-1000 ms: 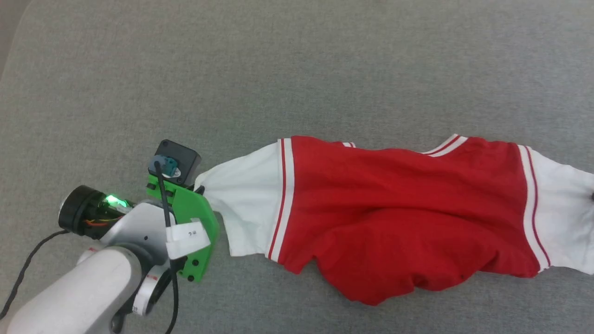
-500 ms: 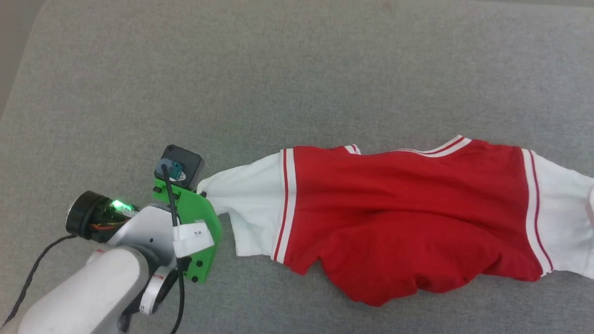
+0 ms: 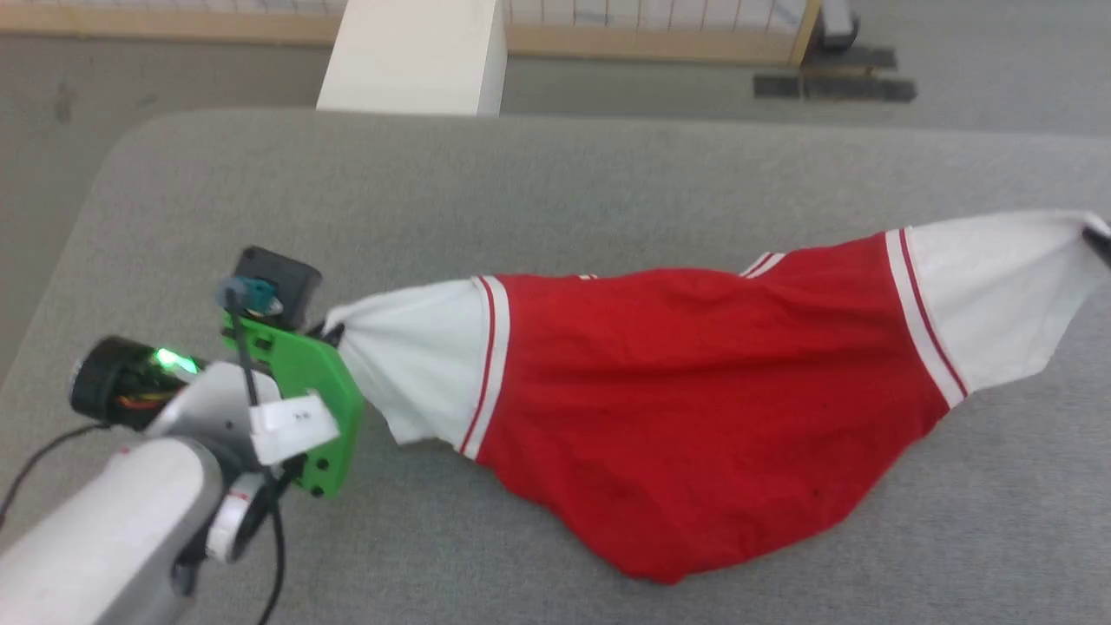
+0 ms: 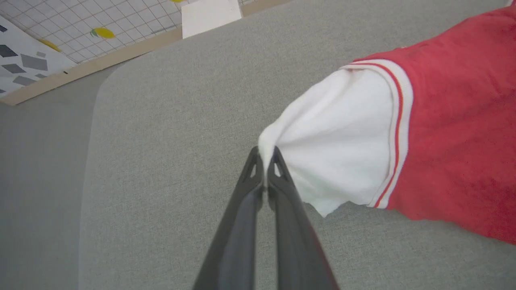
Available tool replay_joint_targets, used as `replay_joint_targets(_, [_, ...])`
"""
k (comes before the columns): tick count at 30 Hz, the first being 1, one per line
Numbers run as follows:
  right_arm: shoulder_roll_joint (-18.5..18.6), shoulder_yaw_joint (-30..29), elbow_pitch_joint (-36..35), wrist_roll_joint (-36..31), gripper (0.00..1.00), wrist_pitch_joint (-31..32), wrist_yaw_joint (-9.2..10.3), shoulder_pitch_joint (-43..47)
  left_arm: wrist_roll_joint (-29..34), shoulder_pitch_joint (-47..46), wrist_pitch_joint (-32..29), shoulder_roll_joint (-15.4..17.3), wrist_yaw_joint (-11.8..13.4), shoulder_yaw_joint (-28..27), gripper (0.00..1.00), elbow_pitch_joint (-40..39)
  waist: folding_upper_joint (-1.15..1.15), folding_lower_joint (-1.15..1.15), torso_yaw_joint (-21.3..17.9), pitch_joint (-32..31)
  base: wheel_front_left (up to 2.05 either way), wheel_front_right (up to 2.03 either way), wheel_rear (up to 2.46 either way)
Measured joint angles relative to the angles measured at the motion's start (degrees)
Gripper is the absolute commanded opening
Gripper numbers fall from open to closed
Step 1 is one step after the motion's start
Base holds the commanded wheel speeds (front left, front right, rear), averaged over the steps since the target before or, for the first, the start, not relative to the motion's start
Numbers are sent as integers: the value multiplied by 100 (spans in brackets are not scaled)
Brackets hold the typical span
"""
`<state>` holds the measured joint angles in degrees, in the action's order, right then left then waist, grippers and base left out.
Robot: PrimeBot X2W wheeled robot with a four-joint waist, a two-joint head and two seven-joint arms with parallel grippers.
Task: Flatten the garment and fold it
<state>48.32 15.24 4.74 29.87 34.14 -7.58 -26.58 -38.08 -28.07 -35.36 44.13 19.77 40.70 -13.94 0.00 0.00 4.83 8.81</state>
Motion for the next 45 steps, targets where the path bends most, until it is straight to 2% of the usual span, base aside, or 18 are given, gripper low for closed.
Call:
replay_joint_targets(7, [302, 157, -323, 638, 0, -599, 0, -580, -52, -342, 428, 205, -182, -489, 0, -218, 0, 0, -180, -511, 0, 0, 0])
replay_joint_targets(13, [446, 149, -581, 1012, 0, -847, 0, -1117, -102, -719, 732, 436, -354, -929, 0, -487, 0, 0, -353, -725, 0, 0, 0])
replay_joint_targets(20, [541, 142, -790, 1310, 0, -855, 0, -1970, -313, -1413, 998, 583, -624, -1470, 0, -670, 0, 0, -458, -628, 0, 0, 0])
replay_joint_targets(25, [560, 320, -682, 1462, 0, -845, 0, -2866, -360, -2206, 1092, 630, -1010, -1694, 0, -397, 0, 0, -494, -362, 0, 0, 0])
replay_joint_targets(29, [492, 691, -324, 1501, 0, -862, 0, -3793, -347, -3061, 1076, 539, -1445, -1657, 0, 263, 0, 0, -531, -46, 0, 0, 0])
replay_joint_targets(34, [237, 1256, 459, 1429, 0, -1114, 0, -5211, -46, -4500, 1046, 214, -2043, -1418, 0, 1466, 0, 0, -593, 477, 0, 0, 0])
replay_joint_targets(37, [46, 1712, 994, 1317, 0, -1300, 0, -5976, 207, -5334, 1134, -25, -2306, -1281, 0, 2187, 0, 1, -635, 822, 0, 0, 0])
replay_joint_targets(41, [-229, 2189, 1772, 1256, 0, -1655, 0, -6922, 534, -6357, 1352, -323, -2497, -1124, 0, 3056, 0, 2, -693, 1306, 0, 0, 0])
replay_joint_targets(45, [-493, 2468, 2536, 1252, 0, -2109, 0, -7750, 814, -7169, 1716, -564, -2585, -996, 0, 3839, 0, 2, -737, 1769, 0, 0, 0])
